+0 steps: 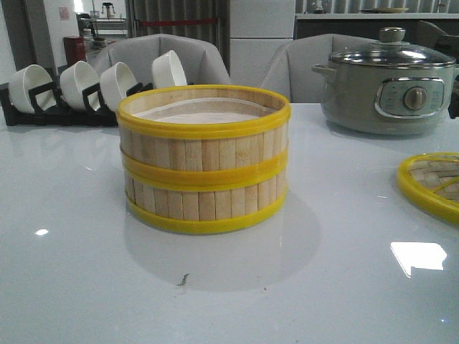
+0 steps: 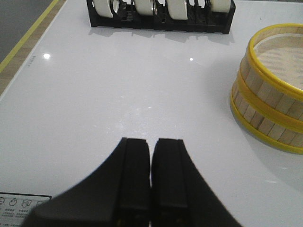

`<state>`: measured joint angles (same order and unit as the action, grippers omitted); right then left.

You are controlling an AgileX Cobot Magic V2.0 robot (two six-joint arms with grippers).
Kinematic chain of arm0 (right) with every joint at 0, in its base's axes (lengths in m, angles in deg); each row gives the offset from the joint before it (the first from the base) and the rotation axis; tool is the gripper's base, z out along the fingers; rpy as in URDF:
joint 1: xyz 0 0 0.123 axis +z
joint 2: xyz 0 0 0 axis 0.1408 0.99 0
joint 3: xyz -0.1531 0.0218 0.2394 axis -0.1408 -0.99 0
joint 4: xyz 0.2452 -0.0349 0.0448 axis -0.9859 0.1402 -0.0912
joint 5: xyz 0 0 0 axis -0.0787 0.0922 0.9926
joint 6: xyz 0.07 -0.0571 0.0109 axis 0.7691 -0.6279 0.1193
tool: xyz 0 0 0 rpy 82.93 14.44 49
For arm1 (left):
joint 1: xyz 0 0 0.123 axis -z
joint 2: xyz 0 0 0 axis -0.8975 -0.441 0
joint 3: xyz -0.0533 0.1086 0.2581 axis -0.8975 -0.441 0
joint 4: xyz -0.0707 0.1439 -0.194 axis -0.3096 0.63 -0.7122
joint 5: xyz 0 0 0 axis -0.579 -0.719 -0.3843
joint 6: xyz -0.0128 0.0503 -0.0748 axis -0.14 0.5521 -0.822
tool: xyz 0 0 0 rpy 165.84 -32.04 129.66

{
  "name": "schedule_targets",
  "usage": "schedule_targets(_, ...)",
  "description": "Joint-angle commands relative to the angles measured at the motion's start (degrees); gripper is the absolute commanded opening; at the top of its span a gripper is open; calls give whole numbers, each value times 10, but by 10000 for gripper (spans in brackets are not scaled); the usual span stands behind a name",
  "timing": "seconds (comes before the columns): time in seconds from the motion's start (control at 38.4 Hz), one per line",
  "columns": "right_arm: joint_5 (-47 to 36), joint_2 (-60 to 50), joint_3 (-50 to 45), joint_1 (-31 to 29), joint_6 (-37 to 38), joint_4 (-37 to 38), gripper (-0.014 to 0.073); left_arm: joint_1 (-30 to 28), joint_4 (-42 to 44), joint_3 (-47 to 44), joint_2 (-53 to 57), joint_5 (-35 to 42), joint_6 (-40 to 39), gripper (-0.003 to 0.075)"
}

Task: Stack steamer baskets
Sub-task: 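Grasp the lid's yellow center hub with the right gripper and lift, then carry the lid over the stack and lower it onto the top basket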

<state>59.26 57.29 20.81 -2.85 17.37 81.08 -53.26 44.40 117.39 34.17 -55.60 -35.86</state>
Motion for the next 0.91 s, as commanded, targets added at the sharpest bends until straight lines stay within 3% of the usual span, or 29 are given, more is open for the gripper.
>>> schedule_targets(0.0, -26, -28, 33, 8, -3, 5, 55, 4, 2, 17, -5, 43, -4, 87)
schedule_targets(0.36, 173, -41, 270, 123, -4, 5, 55, 4, 2, 17, -5, 43, -4, 87)
schedule_targets(0.62, 237, -33, 440, 237, -4, 3, 55, 4, 2, 17, -5, 43, -4, 87)
schedule_targets(0.88, 299, 19, 523, 351, -8, -5, 55, 4, 2, 17, -5, 43, -4, 87)
